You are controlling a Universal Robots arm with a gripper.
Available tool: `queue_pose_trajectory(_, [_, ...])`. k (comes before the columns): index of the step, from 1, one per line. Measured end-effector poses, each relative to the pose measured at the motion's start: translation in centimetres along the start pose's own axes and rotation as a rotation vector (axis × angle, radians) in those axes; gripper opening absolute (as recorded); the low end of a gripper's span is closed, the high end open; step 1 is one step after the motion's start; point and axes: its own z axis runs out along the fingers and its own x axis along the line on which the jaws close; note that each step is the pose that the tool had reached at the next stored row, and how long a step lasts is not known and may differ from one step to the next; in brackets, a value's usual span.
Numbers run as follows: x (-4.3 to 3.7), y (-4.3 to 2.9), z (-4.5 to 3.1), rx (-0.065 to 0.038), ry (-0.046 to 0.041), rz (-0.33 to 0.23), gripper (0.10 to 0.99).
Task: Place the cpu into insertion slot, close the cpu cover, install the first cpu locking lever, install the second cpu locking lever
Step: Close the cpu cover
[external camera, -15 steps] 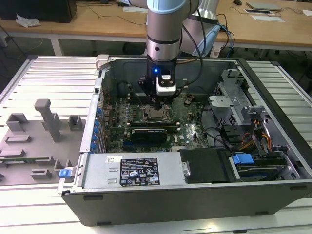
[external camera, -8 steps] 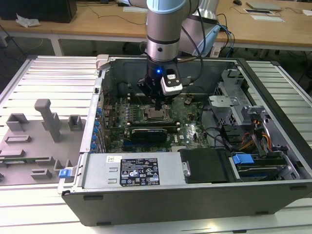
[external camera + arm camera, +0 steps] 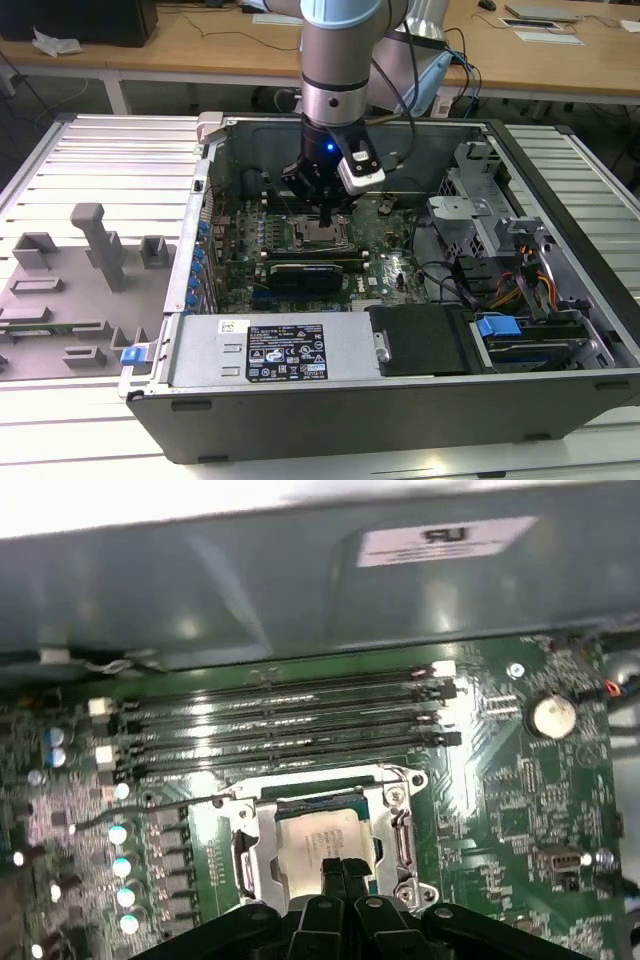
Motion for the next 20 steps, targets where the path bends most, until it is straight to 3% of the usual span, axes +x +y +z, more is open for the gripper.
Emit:
queue_pose_trajectory(4, [0.0,0.0,0.08,-0.001,-0.0015,-0.102,0.106])
queue_pose_trajectory(7, [0.02,-0.14,0.19,-0.003,-0.002,-0.142,0.106])
queue_pose_trajectory(10, [0.21,-0.45,0.36,-0.003,-0.0021,-0.148,0.106])
queue_pose_trajectory(15, [1.83,-0.59,0.47,-0.003,-0.0021,-0.152,0.106])
queue_pose_trajectory(20, [2.73,-0.66,0.65,-0.003,-0.0021,-0.157,0.106])
